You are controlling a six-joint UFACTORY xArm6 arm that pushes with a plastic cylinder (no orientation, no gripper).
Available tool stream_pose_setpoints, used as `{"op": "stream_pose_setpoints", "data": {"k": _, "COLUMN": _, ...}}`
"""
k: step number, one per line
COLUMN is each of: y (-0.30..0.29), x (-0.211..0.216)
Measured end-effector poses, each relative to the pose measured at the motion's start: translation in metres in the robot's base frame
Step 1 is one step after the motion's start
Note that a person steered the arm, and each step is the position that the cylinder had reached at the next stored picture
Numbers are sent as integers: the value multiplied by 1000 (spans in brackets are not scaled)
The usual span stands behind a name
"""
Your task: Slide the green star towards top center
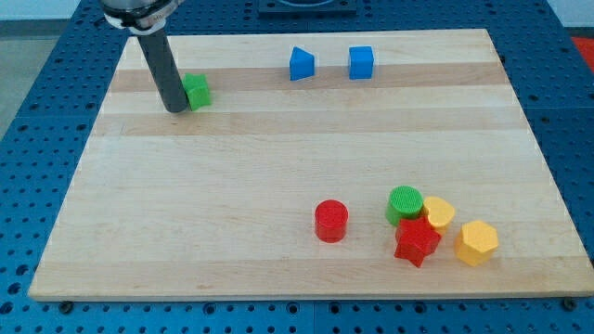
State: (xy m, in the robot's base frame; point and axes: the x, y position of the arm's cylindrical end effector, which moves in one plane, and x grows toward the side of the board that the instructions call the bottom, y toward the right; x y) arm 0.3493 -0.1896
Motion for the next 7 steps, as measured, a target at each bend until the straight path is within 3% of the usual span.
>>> {"op": "stream_pose_setpoints", "data": {"k": 3, "y": 15, "x": -9}}
{"op": "stream_pose_setpoints", "data": {"k": 5, "y": 29, "x": -58}}
{"op": "stream_pose_setpoints", "data": {"k": 7, "y": 34, "x": -59}}
